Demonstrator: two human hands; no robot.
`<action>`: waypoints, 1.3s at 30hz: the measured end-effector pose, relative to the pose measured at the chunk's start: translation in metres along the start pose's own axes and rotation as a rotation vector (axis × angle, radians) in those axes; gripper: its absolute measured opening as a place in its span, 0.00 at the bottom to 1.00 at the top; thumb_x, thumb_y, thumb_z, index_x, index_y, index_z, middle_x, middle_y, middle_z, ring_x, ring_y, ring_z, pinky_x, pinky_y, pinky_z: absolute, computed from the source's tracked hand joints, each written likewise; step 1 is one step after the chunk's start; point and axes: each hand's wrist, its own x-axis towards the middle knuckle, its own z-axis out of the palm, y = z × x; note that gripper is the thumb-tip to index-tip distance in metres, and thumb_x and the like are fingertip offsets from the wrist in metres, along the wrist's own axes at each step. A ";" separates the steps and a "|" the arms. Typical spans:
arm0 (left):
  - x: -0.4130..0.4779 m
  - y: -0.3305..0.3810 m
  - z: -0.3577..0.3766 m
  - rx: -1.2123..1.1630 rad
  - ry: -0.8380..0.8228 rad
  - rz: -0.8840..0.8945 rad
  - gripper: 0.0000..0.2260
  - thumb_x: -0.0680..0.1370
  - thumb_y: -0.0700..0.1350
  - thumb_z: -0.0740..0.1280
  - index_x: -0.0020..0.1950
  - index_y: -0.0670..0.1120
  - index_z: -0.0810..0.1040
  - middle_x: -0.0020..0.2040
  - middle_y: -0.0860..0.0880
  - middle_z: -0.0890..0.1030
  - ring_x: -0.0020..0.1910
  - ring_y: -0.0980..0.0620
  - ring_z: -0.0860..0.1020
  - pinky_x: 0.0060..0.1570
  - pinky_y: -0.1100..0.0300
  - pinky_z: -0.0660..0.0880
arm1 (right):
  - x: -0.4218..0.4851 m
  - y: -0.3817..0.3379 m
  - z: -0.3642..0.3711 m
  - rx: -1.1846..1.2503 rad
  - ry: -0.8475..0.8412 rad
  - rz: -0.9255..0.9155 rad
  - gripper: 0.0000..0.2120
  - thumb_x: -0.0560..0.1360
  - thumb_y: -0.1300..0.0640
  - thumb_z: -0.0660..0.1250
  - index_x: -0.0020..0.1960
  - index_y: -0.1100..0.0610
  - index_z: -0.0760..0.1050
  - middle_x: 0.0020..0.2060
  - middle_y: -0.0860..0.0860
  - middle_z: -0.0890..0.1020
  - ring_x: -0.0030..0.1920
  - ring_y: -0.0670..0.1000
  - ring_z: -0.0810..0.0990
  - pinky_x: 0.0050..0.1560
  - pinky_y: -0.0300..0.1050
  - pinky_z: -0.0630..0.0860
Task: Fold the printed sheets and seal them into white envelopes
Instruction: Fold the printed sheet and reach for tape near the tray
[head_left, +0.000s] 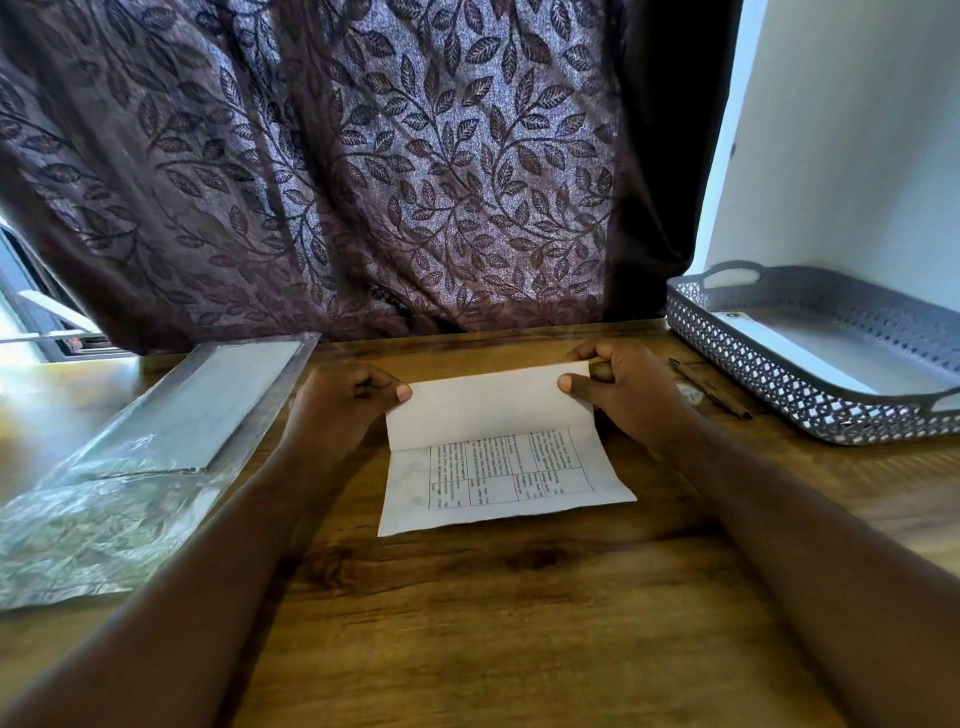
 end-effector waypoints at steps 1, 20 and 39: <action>-0.001 0.002 0.000 -0.026 0.004 -0.003 0.09 0.75 0.47 0.74 0.37 0.56 0.80 0.39 0.60 0.83 0.41 0.57 0.82 0.50 0.46 0.81 | -0.001 0.000 -0.001 0.093 -0.048 0.044 0.08 0.76 0.61 0.73 0.54 0.55 0.81 0.43 0.50 0.88 0.44 0.46 0.87 0.46 0.42 0.84; -0.005 -0.001 0.008 -0.812 -0.269 -0.324 0.15 0.79 0.35 0.66 0.65 0.44 0.76 0.57 0.43 0.85 0.56 0.45 0.84 0.52 0.49 0.82 | 0.000 0.003 -0.001 0.615 -0.067 0.266 0.09 0.78 0.69 0.66 0.55 0.61 0.81 0.50 0.57 0.87 0.51 0.56 0.87 0.49 0.53 0.83; -0.007 0.005 0.014 -0.407 -0.145 -0.143 0.06 0.73 0.40 0.75 0.47 0.50 0.86 0.45 0.51 0.87 0.46 0.49 0.85 0.47 0.51 0.82 | -0.007 -0.017 0.012 -0.016 0.051 -0.044 0.10 0.75 0.64 0.73 0.53 0.51 0.83 0.47 0.45 0.85 0.47 0.47 0.84 0.44 0.41 0.82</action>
